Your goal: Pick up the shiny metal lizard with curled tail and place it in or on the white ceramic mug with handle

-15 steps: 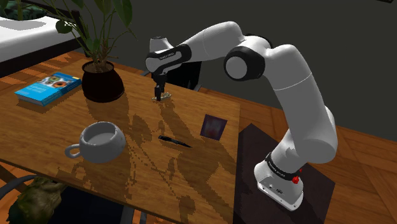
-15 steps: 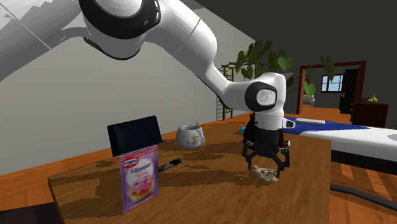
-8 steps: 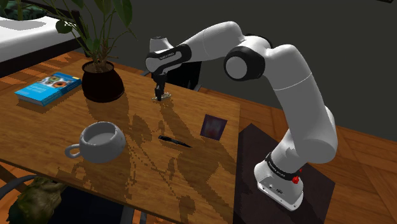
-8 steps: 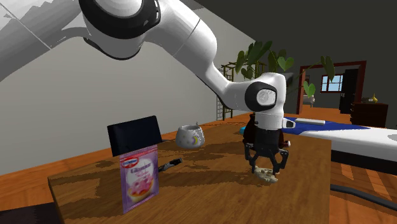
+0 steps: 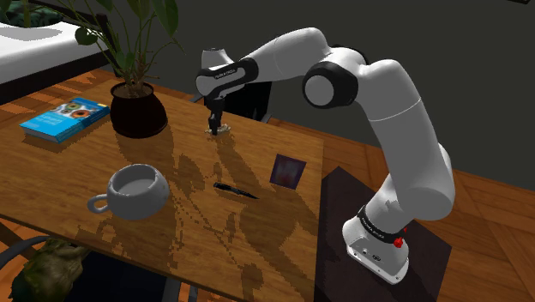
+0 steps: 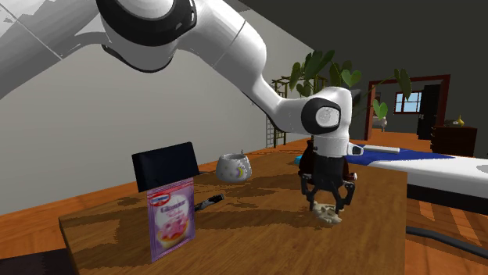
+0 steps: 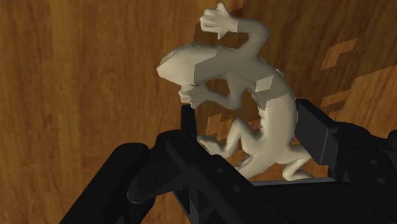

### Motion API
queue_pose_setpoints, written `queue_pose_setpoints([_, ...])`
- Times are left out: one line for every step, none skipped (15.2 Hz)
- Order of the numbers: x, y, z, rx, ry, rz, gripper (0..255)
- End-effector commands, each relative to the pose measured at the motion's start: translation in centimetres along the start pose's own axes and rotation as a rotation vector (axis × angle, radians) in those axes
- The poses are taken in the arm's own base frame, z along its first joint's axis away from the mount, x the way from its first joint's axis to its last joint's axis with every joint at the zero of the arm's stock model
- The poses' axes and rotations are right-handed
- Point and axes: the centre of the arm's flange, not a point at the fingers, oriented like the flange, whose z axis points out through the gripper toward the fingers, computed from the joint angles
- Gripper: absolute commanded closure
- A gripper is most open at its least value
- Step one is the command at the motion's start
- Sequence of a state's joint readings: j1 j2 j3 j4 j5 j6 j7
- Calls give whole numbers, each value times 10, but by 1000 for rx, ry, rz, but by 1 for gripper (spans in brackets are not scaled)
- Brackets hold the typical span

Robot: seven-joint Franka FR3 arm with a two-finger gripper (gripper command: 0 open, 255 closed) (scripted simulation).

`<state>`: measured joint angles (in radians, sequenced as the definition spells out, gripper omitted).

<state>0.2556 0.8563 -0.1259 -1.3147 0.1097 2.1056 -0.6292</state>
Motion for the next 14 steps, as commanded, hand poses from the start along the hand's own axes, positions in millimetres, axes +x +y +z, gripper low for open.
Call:
queue_pose_setpoints([-1,-1,-10,0,0,0,255])
queue_pose_setpoints([-1,-1,-15,0,0,0,255])
queue_pose_setpoints([-2,-1,-20,0,0,0,255])
queue_pose_setpoints([-2,-1,-25,0,0,0,255])
queue_pose_setpoints([-2,-1,-31,0,0,0,255])
queue_pose_setpoints([-2,-2,-36,0,0,0,255])
queue_pose_setpoints([-3,-2,-41,0,0,0,255])
queue_pose_setpoints([-3,-2,-47,0,0,0,255])
queue_pose_setpoints([-3,-2,-52,0,0,0,255])
queue_pose_setpoints([-3,-2,-57,0,0,0,255])
queue_pose_setpoints([-4,-2,-62,0,0,0,255])
queue_pose_setpoints([-4,-2,-68,0,0,0,255])
queue_pose_setpoints([-4,-3,-73,0,0,0,255])
queue_pose_setpoints([-4,-3,-78,0,0,0,255])
